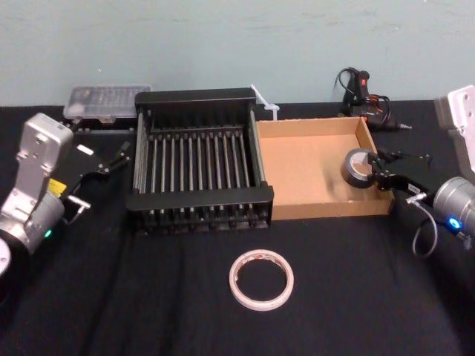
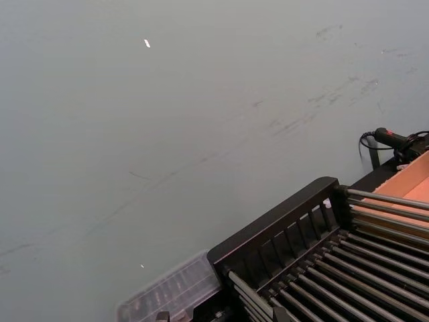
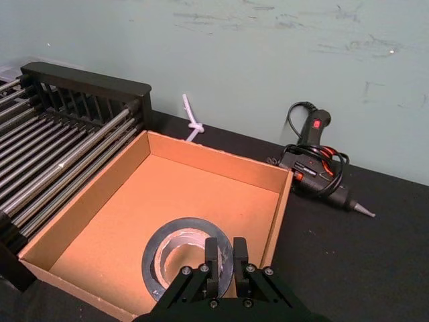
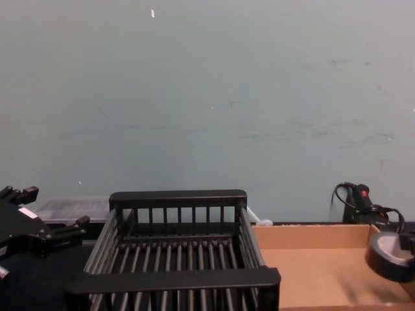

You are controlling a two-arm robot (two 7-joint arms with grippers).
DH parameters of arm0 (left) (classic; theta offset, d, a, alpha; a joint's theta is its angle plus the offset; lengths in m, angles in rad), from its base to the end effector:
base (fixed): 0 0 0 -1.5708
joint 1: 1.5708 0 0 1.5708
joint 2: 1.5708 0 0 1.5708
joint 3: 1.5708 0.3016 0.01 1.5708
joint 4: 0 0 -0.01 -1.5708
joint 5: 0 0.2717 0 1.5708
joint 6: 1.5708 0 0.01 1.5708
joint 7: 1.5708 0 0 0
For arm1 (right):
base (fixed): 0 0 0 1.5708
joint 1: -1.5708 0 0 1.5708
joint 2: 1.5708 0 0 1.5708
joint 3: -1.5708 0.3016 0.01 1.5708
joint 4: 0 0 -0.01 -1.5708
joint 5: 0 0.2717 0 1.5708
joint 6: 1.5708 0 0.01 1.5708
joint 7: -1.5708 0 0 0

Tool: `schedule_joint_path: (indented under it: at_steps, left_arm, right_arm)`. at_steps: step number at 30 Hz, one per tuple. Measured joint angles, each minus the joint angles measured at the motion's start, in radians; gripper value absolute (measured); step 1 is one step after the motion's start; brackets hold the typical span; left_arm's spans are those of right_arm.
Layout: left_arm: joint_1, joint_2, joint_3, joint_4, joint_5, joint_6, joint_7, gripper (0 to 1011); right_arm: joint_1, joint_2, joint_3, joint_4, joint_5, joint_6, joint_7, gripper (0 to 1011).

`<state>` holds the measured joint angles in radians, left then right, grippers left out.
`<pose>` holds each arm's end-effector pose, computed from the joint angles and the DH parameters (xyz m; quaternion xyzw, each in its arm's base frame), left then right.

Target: Pick up the white tape and place it into the black box , Pick up the silver tape and place it into the brown box.

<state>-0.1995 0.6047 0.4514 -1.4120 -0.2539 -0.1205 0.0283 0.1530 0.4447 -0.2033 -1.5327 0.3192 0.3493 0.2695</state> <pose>0.3249 0.0991 -0.3045 0.1415 -0.1325 0.5799 0.7913 0.3296 -0.0862 -0.2725 -0.1591 0.0704 -0.5406 0.8231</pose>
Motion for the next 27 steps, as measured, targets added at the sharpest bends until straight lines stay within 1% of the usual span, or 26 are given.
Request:
schedule_joint_path:
  at_steps: [6,22,27]
  left_arm:
    - [0.000,0.000,0.000,0.000,0.000,0.000,0.000,1002]
    - [0.000,0.000,0.000,0.000,0.000,0.000,0.000,1001]
    - [0.000,0.000,0.000,0.000,0.000,0.000,0.000,1001]
  right_arm:
    - [0.017,-0.011,-0.008,0.022,-0.015,-0.011,0.005,135]
    - [0.016,-0.010,-0.007,0.020,-0.013,-0.009,0.006,136]
    - [0.016,-0.010,-0.007,0.019,-0.012,-0.008,0.006,254]
